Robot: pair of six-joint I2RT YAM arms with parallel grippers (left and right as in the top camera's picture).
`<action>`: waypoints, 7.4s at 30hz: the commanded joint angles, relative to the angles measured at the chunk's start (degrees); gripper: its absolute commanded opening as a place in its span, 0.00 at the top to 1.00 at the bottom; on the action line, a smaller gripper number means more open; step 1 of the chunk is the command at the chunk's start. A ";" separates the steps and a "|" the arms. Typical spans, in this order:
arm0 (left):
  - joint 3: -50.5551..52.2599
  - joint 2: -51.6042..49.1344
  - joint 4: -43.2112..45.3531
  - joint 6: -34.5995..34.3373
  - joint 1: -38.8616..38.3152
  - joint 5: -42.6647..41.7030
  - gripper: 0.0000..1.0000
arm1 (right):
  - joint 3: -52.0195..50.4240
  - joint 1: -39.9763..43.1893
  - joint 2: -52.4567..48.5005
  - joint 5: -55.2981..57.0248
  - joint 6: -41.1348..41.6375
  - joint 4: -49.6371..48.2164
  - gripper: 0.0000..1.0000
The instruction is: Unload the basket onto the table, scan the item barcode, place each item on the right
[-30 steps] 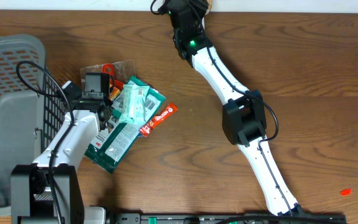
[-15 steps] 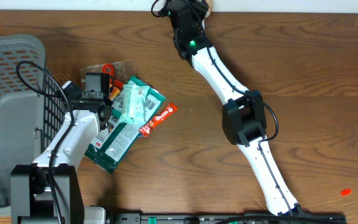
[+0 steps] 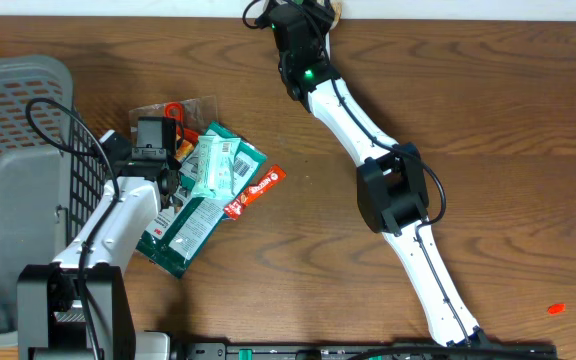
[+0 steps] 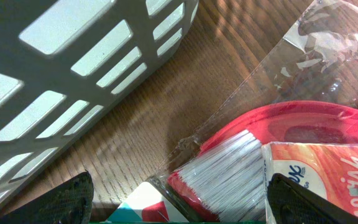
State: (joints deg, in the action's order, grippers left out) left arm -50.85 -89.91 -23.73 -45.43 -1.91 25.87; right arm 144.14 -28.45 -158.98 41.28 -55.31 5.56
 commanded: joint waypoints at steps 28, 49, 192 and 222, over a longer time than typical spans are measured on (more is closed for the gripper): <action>0.39 -0.76 0.02 -0.96 0.35 0.31 0.11 | -0.02 -4.96 12.74 10.51 25.99 11.39 0.99; 0.39 -0.76 0.52 -0.96 0.35 0.28 0.11 | -1.57 -7.65 22.75 -28.46 74.97 65.44 0.99; 0.39 -0.76 1.57 -0.72 -0.09 0.31 0.11 | -57.72 74.05 32.28 -30.16 41.97 -10.45 0.01; 0.39 -0.76 2.36 1.92 -0.09 0.39 0.11 | -57.57 56.17 59.56 -48.94 50.58 8.85 0.01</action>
State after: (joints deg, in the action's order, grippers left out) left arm -50.85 -89.91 -21.78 -44.69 -2.02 25.67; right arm 86.28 30.02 -99.96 3.64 -7.57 12.91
